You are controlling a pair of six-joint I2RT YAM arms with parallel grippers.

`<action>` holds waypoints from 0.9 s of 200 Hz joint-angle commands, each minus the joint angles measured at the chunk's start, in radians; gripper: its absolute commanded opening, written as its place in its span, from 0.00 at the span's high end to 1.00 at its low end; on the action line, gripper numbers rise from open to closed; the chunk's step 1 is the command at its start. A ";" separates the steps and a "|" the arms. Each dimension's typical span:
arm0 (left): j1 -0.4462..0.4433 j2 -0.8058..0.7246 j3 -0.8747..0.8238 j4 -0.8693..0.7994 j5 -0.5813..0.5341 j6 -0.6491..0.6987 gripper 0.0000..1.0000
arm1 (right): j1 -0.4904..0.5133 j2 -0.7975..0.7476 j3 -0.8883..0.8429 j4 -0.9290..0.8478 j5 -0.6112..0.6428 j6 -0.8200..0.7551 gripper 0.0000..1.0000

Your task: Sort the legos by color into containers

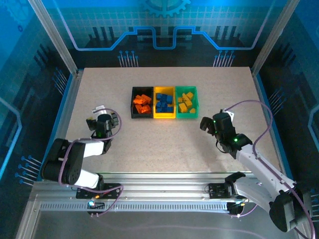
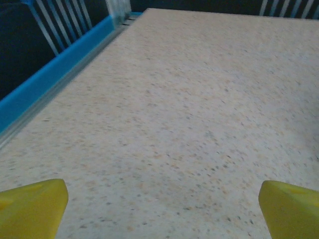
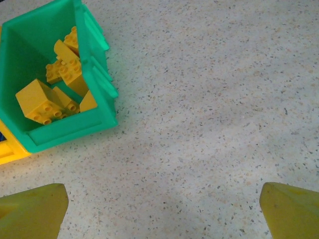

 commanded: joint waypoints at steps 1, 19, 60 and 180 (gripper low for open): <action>0.019 0.026 0.009 0.168 0.164 0.070 0.01 | -0.021 0.005 0.004 0.064 0.011 -0.067 0.00; 0.034 0.067 -0.011 0.218 0.251 0.074 0.01 | -0.027 -0.022 -0.010 0.091 0.068 -0.088 0.00; 0.049 0.095 0.009 0.217 0.266 0.068 0.01 | -0.054 -0.091 -0.119 0.357 0.121 -0.382 0.00; 0.052 0.096 0.010 0.216 0.273 0.067 0.01 | -0.329 0.537 -0.202 1.122 -0.252 -0.636 0.00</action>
